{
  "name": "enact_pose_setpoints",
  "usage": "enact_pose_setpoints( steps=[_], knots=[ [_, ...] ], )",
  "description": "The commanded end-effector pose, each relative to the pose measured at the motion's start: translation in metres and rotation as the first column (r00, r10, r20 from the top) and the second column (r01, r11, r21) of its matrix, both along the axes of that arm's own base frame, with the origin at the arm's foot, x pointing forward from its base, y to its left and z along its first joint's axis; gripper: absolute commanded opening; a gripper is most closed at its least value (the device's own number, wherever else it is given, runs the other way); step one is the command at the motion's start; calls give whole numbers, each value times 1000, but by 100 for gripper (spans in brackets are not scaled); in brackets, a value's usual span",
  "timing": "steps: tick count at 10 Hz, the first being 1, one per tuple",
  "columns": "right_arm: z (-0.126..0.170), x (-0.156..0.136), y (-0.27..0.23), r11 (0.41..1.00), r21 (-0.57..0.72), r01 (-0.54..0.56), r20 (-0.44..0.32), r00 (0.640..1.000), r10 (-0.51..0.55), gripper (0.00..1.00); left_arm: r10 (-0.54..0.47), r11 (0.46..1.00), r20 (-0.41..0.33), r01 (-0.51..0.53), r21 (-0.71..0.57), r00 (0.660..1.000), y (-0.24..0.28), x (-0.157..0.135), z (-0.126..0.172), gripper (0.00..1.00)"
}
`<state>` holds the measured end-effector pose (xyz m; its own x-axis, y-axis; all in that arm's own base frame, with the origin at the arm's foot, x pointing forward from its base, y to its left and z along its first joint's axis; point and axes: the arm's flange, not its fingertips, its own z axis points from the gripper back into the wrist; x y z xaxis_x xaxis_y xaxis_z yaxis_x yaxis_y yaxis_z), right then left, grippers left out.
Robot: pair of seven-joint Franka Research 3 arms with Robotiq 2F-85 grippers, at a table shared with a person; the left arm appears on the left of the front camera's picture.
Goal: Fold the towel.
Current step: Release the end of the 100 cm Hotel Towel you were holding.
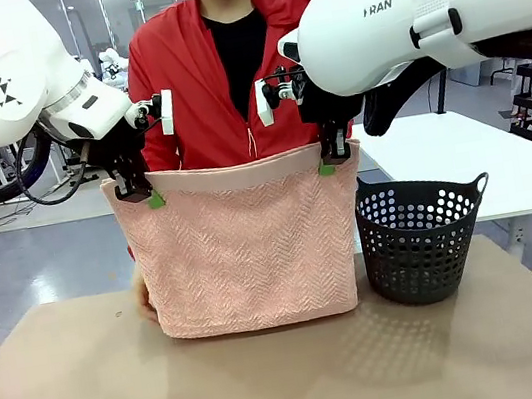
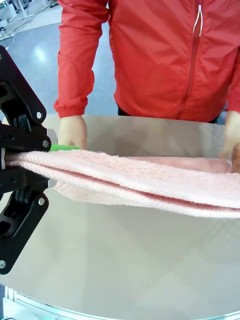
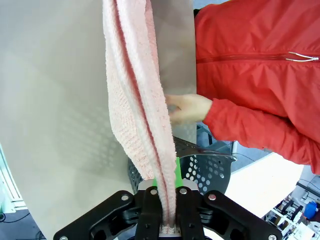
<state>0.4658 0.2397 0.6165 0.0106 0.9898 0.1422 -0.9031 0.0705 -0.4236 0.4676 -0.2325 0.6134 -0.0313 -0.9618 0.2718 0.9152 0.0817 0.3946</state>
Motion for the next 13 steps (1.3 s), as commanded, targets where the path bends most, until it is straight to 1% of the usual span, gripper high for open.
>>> enact_pose_setpoints(
  steps=[1,13],
  knots=[
    [2,0,-3,1000,-4,0,7,1000,0,0,-2,1000,8,2,7,1000,2,0,2,0],
    [2,0,-3,1000,-4,0,7,1000,0,0,-2,1000,8,2,7,1000,2,0,2,0]
  ],
)
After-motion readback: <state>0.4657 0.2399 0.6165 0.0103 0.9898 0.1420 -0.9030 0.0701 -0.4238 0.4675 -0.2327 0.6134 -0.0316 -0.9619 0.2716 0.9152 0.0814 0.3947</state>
